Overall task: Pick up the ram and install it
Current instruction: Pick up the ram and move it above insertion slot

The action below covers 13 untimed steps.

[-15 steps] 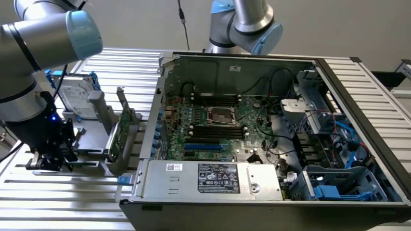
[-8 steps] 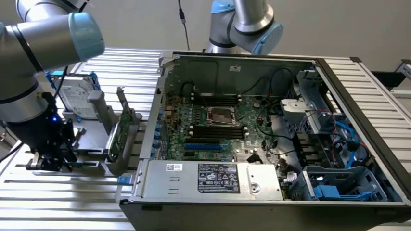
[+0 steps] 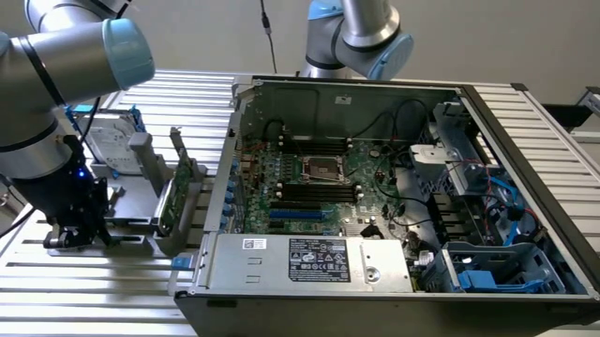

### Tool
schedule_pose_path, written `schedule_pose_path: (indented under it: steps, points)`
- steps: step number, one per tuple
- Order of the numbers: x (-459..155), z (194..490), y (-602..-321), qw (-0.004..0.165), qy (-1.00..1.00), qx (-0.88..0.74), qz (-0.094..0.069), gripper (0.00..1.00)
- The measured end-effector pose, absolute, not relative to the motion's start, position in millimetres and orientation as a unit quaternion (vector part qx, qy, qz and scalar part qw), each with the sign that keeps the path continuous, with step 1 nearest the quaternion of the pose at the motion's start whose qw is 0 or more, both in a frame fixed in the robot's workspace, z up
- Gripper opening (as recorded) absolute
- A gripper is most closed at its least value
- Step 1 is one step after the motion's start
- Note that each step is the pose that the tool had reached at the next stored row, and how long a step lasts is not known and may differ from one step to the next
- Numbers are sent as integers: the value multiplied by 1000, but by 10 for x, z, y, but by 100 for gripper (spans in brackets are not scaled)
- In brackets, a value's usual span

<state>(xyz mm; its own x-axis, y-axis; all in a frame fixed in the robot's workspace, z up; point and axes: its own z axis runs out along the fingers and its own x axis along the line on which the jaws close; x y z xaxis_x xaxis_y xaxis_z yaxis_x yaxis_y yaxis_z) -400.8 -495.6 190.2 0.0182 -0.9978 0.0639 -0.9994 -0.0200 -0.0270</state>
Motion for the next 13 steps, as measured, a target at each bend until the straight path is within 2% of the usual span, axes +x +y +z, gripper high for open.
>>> schedule_pose_path:
  steps: [6,13]
  points:
    - [-4008,1929,-4956,13,-700,713,32,14]
    - [-4008,2146,-4956,13,-700,713,31,14]
